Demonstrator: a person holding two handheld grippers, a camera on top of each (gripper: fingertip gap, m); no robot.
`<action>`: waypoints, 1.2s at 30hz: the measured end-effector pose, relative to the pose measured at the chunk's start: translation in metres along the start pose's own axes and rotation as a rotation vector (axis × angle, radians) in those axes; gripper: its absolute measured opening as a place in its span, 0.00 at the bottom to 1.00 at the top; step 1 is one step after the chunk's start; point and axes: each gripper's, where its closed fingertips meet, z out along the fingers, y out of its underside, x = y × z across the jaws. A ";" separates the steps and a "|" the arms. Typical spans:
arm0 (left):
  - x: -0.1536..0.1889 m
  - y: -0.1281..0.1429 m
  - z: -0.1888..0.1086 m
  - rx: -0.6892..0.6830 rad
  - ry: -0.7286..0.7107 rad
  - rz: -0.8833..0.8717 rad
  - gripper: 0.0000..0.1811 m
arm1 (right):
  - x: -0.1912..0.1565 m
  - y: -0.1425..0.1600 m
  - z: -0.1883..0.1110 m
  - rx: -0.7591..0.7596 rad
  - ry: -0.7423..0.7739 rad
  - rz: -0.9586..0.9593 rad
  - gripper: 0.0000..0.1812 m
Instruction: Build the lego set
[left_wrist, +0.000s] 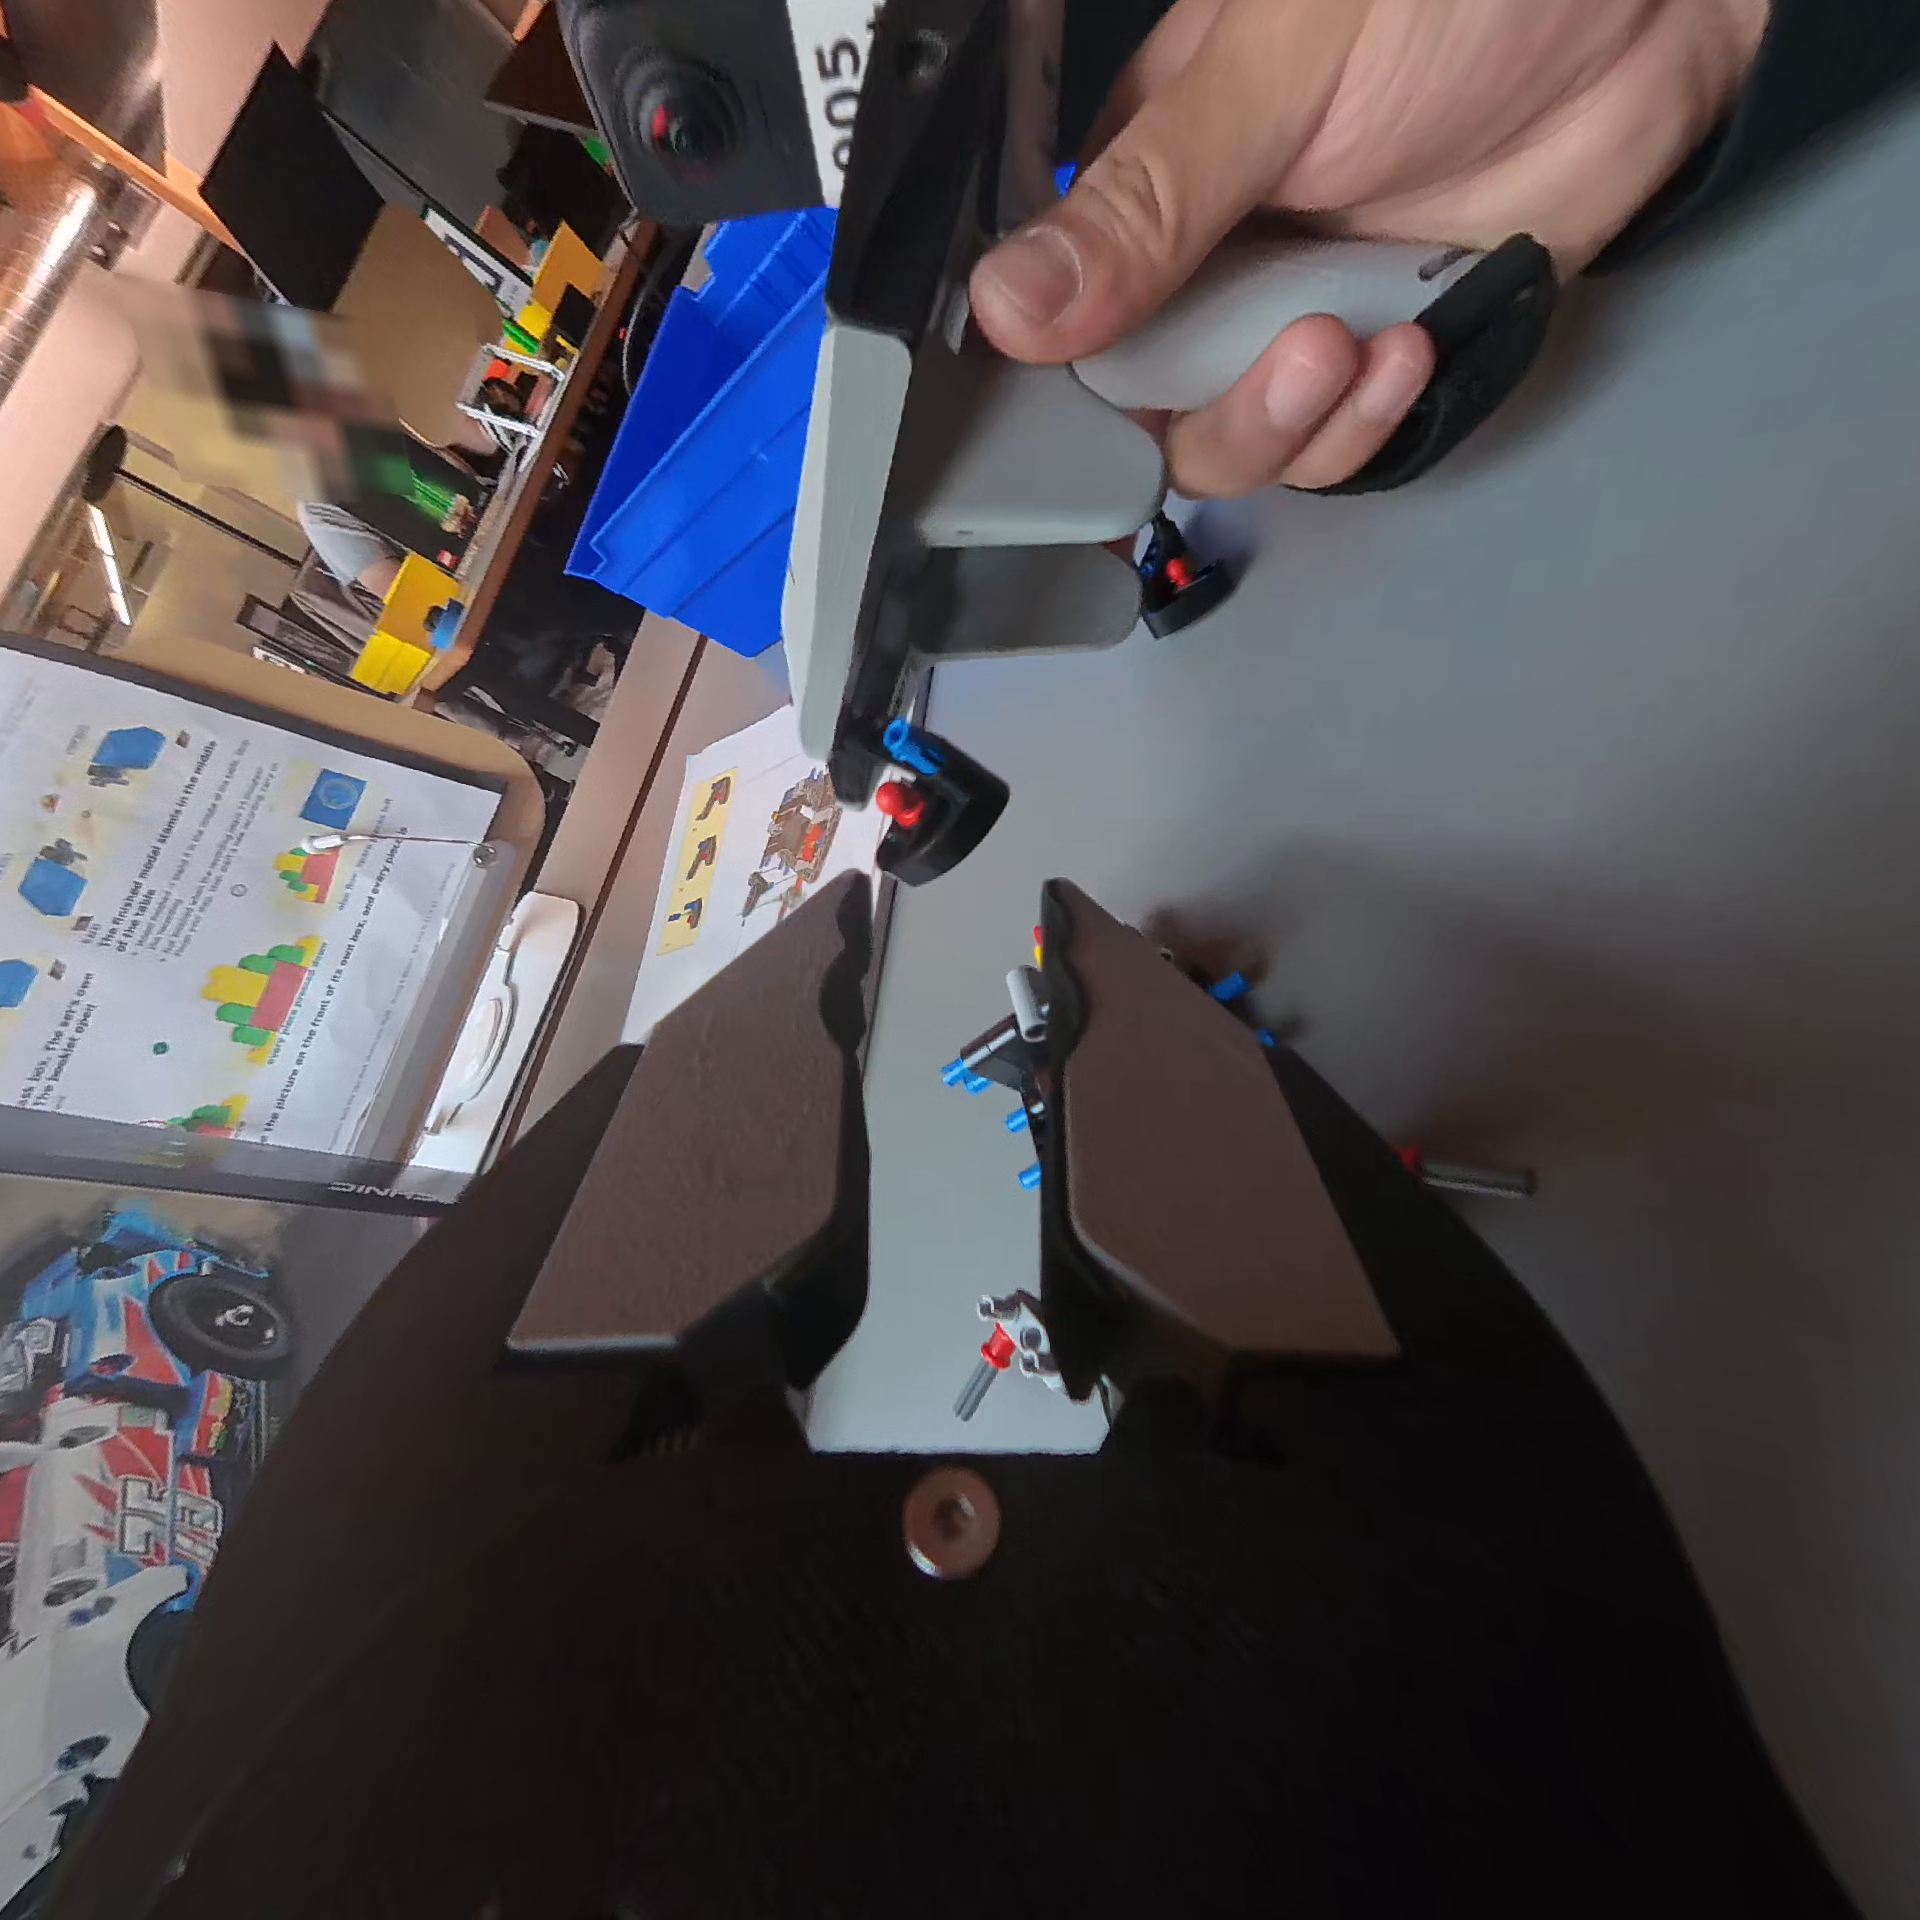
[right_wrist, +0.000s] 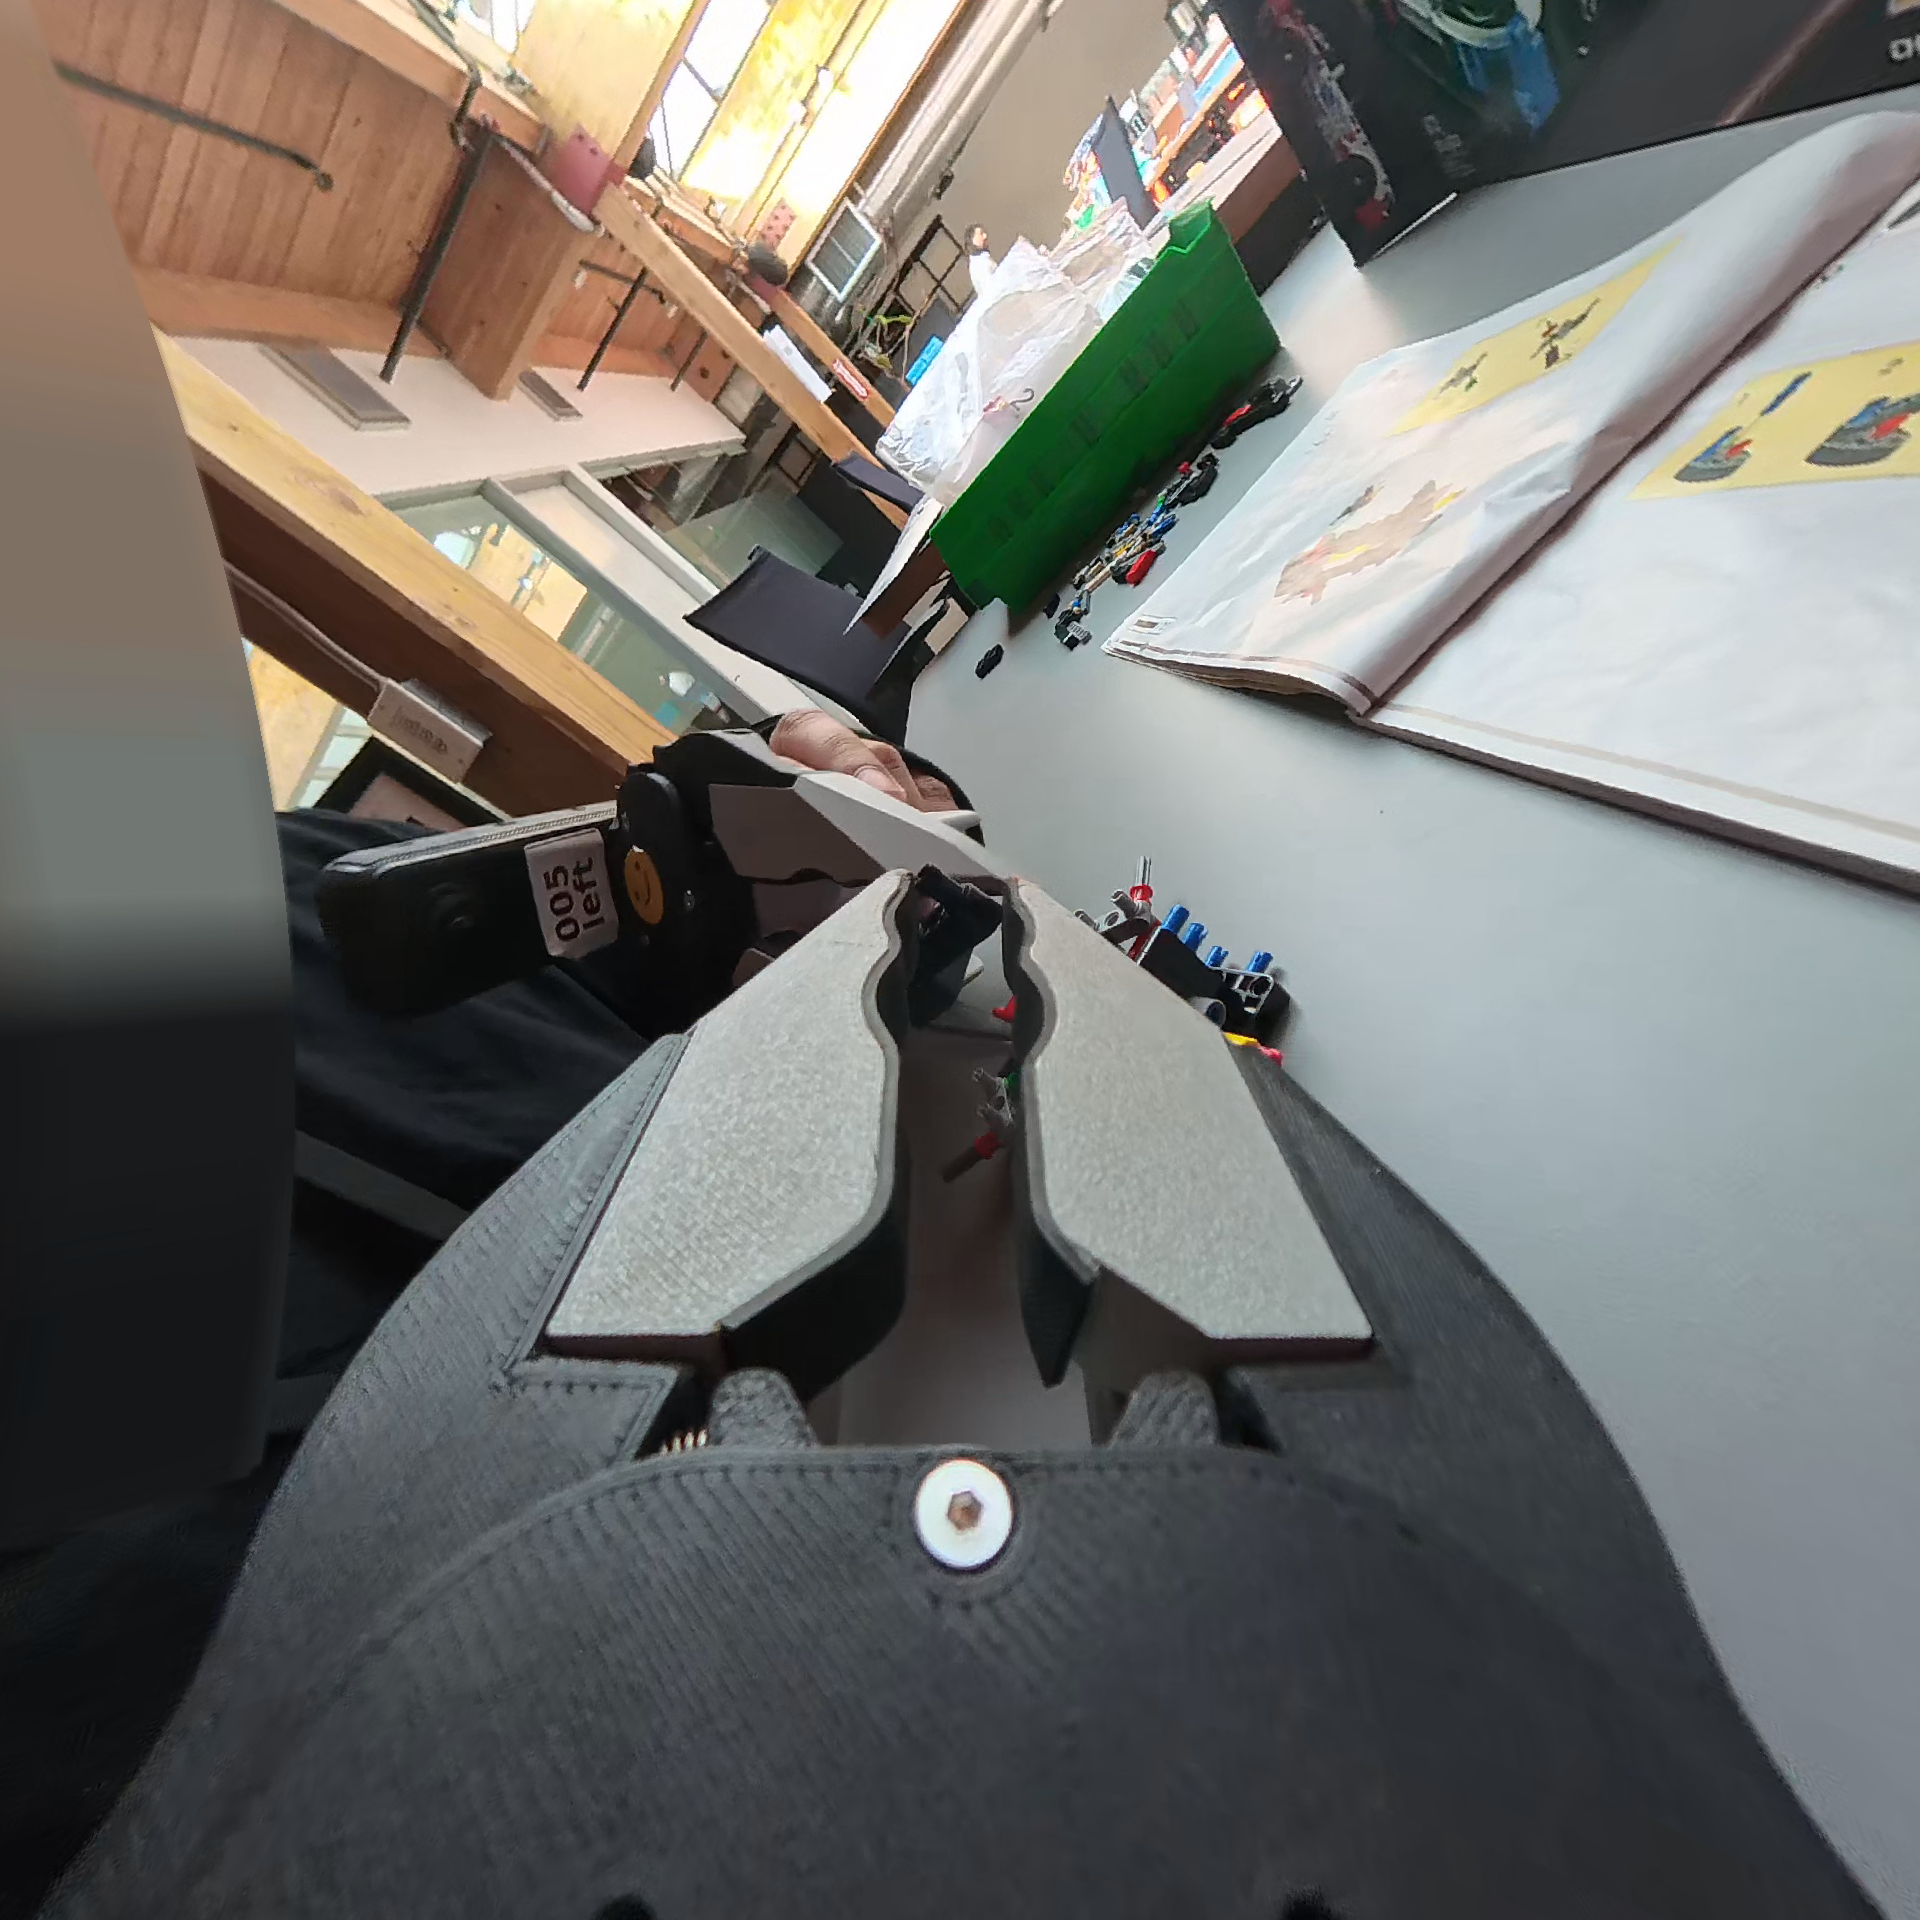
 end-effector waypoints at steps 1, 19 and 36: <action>0.003 -0.002 0.000 0.008 0.015 -0.004 0.15 | 0.001 0.000 0.000 0.004 0.002 0.017 0.07; -0.001 -0.006 0.009 -0.044 -0.077 0.025 0.12 | 0.025 -0.001 0.000 0.068 0.156 0.090 0.06; -0.011 -0.007 0.011 0.015 -0.075 -0.147 0.10 | 0.018 -0.010 -0.001 0.124 0.164 -0.016 0.06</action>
